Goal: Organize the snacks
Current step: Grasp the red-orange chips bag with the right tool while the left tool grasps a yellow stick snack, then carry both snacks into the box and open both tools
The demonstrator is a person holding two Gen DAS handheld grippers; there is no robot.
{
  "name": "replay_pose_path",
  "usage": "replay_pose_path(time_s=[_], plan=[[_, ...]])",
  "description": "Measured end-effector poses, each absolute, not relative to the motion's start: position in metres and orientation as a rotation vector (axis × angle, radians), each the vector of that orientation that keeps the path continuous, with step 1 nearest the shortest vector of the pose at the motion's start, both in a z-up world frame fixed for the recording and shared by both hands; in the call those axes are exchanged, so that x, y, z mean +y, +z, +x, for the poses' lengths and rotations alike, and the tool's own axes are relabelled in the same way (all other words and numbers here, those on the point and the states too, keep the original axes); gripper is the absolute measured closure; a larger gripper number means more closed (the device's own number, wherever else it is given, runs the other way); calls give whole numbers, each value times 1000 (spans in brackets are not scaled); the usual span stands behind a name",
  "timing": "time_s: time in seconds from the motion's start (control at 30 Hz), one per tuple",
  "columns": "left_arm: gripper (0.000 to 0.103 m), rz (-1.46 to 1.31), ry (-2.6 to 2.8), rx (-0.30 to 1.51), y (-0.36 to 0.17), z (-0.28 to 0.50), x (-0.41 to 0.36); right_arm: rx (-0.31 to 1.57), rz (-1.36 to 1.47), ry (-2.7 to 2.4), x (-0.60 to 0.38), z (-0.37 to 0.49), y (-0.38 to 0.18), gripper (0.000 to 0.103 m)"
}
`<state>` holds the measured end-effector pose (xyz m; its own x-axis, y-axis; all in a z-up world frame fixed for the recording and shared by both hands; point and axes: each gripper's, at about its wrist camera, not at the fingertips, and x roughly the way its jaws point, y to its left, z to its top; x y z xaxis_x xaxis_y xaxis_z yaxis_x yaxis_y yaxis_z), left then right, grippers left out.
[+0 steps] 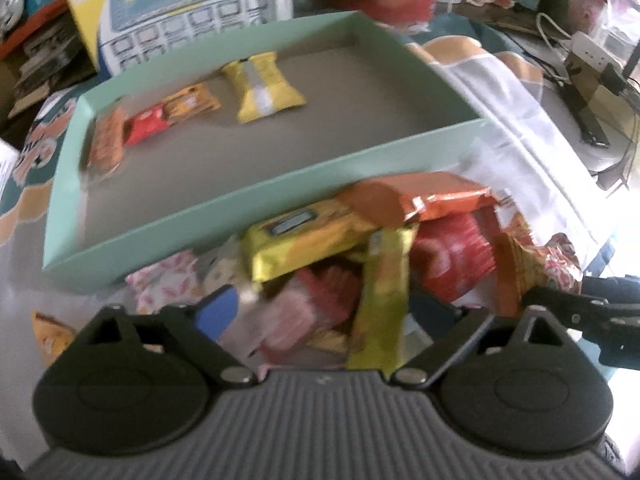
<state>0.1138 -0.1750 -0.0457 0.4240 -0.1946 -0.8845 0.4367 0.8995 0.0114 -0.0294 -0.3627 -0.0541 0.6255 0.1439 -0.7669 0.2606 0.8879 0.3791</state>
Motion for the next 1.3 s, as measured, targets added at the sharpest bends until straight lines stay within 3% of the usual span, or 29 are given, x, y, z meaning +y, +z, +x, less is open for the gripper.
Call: replay_pose_path(time_s=[0.07, 0.13, 0.3, 0.33, 0.4, 0.67, 0.83, 0.9, 1.07, 1.13, 1.3], plan=[[31, 263, -426, 1063, -46, 114, -186, 892, 495, -78, -365, -30, -55, 46], [53, 268, -450, 1071, -49, 115, -196, 881, 504, -85, -367, -32, -55, 46], [57, 268, -434, 1091, -63, 124, -209, 861, 531, -100, -373, -38, -56, 46], [72, 278, -426, 1075, -64, 122, -208, 860, 535, -102, -374, -39, -56, 46], [89, 296, -438, 1067, -64, 120, -206, 859, 542, -106, -376, -40, -58, 46], [88, 281, -480, 1119, -62, 106, -186, 857, 557, -102, -376, -41, -63, 46], [70, 313, -465, 1101, -61, 108, -194, 863, 565, -90, -370, -36, -66, 46], [68, 327, -465, 1093, -62, 109, -199, 866, 567, -89, -369, -36, -66, 46], [68, 333, -459, 1077, -63, 114, -210, 871, 571, -89, -370, -35, -67, 46], [78, 330, -475, 1075, -63, 115, -212, 873, 569, -90, -369, -34, -67, 46], [78, 337, -485, 1080, -60, 109, -209, 876, 550, -92, -370, -31, -64, 46]])
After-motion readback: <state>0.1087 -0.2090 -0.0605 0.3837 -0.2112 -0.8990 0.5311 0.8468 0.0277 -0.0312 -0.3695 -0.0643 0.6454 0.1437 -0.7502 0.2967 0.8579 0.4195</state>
